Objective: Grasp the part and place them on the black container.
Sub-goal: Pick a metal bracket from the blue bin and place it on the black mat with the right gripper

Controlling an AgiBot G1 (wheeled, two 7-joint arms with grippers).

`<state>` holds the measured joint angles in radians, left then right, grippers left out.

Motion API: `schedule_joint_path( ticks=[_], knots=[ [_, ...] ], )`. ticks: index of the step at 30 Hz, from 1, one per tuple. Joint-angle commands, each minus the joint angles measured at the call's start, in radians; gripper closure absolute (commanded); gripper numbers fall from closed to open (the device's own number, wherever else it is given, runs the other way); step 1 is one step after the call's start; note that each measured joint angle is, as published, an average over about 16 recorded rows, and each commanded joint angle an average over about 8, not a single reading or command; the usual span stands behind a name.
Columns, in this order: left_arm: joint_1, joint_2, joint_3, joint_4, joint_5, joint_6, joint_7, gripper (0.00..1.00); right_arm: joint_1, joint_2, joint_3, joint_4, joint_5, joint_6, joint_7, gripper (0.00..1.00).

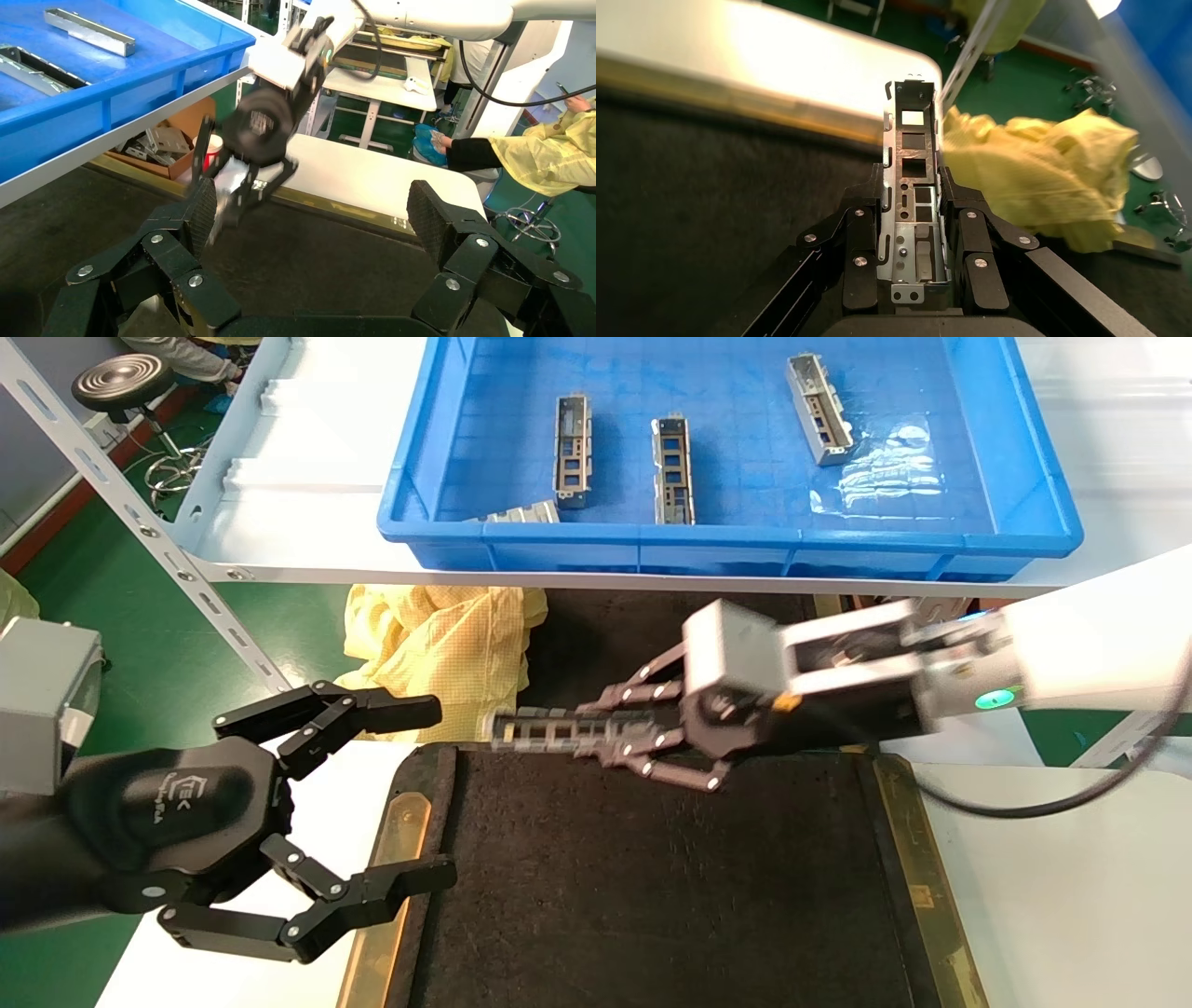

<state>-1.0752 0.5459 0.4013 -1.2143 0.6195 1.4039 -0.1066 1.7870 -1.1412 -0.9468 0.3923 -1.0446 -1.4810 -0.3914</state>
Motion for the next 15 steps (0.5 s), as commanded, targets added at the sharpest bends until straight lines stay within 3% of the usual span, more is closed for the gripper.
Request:
schedule_joint_path(
  ticks=[1,15],
  knots=[
    [0.0,0.0,0.0,0.0,0.0,0.0,0.0,0.0,-0.009,-0.038,-0.01,-0.034,-0.018,0.014,-0.046,1.0],
    [0.0,0.0,0.0,0.0,0.0,0.0,0.0,0.0,-0.104,-0.204,-0.016,-0.236,-0.025,0.154,-0.205,1.0]
  ],
)
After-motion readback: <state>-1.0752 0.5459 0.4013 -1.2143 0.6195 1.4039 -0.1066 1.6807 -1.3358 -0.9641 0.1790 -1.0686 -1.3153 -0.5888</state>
